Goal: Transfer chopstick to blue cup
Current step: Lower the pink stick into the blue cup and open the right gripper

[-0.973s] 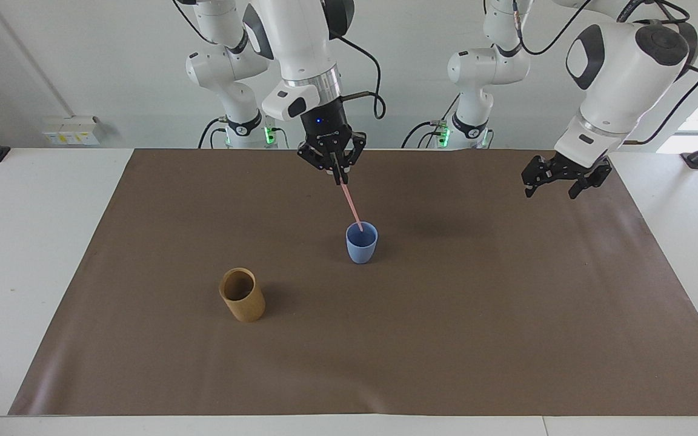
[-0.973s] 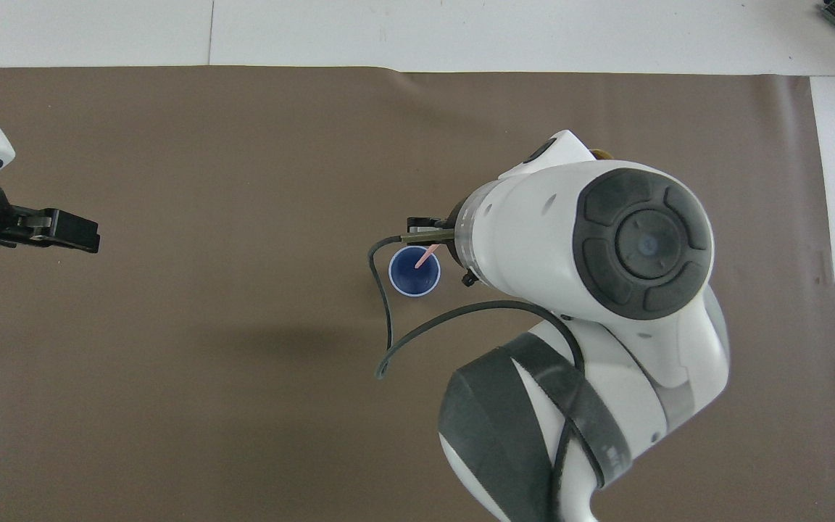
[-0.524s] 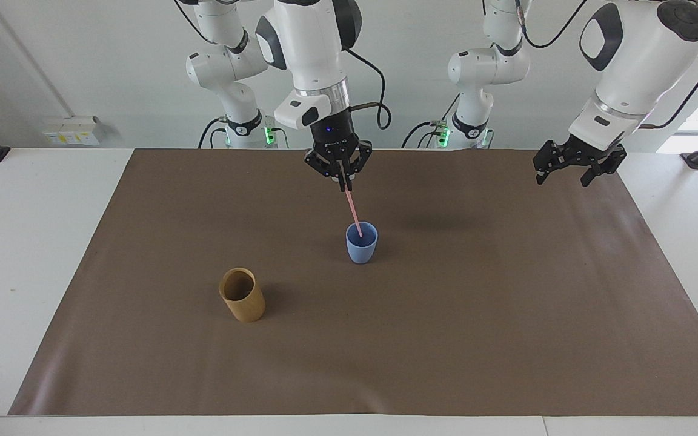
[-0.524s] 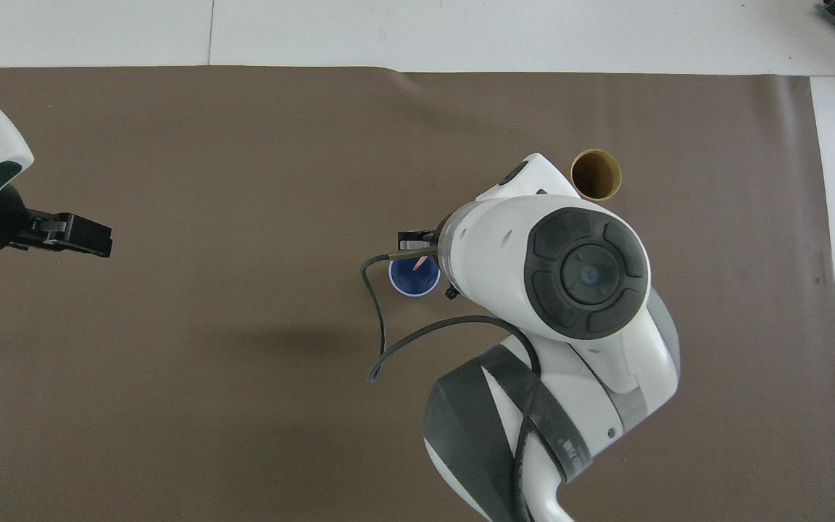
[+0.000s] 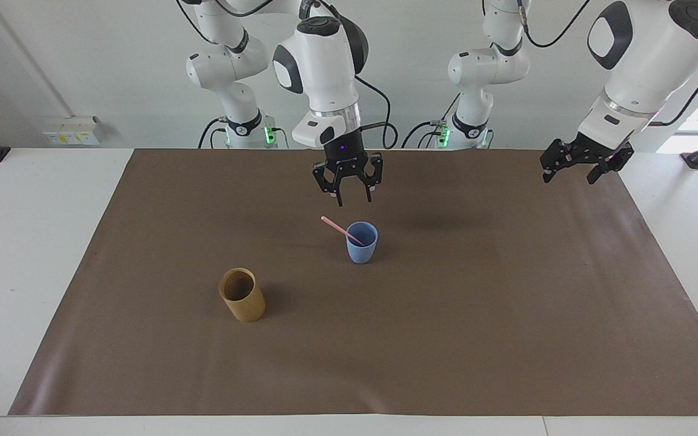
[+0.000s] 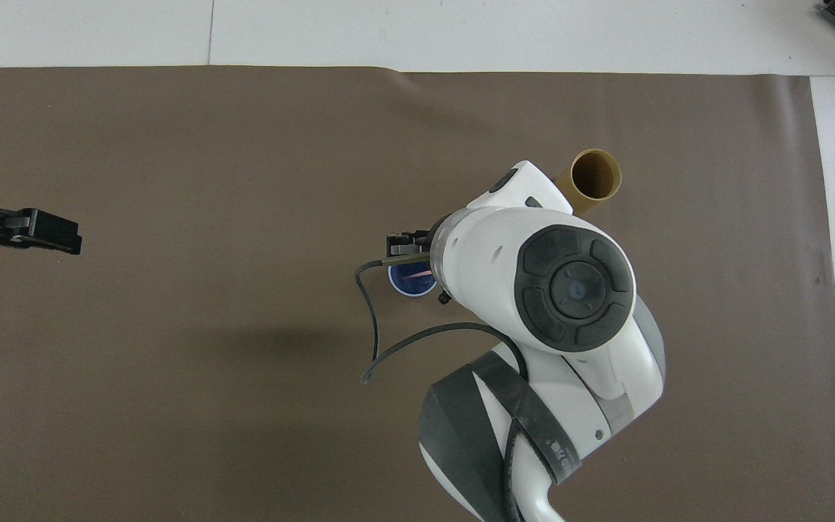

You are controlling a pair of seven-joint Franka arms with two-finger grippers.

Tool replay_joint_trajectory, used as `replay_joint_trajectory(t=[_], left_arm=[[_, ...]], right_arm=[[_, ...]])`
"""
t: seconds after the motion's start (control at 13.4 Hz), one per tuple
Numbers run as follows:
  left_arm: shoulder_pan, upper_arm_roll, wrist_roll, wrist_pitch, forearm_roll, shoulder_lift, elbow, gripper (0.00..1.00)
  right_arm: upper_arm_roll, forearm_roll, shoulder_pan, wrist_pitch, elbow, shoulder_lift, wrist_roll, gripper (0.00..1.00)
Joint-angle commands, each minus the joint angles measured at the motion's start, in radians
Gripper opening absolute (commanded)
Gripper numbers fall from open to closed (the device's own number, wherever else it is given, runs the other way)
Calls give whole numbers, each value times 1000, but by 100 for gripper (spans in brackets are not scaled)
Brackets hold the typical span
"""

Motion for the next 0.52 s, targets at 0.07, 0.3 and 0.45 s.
replay_joint_trajectory(t=[0.07, 0.3, 0.45], left_arm=[[11, -10, 10, -21, 1, -3, 12, 100], [13, -10, 10, -21, 1, -3, 12, 100], [13, -10, 10, -19, 1, -3, 12, 100]], right_arm=[[-8, -11, -25, 0, -16, -45, 7, 100], [-10, -11, -110, -81, -16, -108, -4, 100], [-10, -13, -196, -207, -16, -159, -71, 100]])
